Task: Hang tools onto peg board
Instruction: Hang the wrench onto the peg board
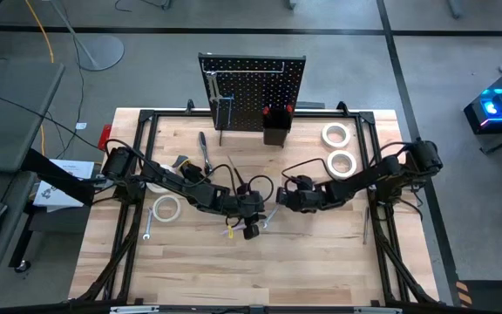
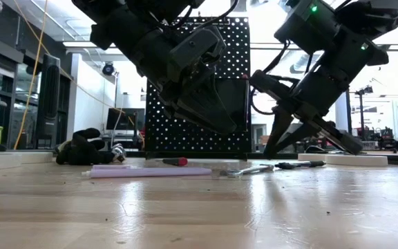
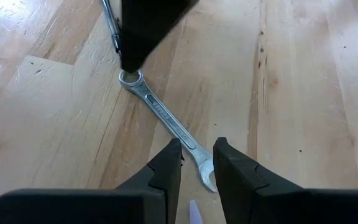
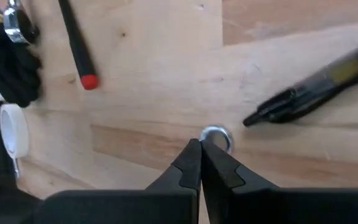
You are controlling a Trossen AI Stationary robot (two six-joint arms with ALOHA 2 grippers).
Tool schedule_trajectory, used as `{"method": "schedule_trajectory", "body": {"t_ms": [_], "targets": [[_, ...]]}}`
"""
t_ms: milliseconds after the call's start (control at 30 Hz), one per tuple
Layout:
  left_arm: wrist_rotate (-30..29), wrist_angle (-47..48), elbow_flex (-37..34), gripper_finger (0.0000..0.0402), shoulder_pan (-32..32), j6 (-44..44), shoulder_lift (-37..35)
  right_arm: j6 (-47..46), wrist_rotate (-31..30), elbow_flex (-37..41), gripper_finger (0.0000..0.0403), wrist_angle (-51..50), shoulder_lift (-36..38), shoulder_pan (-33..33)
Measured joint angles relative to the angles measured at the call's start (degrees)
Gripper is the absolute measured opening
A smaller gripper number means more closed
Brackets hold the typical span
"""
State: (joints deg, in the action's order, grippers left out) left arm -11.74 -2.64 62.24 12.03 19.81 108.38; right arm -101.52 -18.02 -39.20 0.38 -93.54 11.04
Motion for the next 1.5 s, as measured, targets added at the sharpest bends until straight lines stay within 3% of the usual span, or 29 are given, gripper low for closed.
{"method": "schedule_trajectory", "body": {"t_ms": [933, 1500], "targets": [[0.0, -0.2, 0.0, 0.0081, -0.1, 0.0, 0.0, 2.5, 5.1, -0.2, 0.0000, 1.5, -3.5, -0.8], [-0.4, 0.6, 0.0, 0.0081, -0.9, -0.4, 0.0, 2.7, 4.3, 0.0, 0.0000, 0.9, -2.4, 0.2]]}}
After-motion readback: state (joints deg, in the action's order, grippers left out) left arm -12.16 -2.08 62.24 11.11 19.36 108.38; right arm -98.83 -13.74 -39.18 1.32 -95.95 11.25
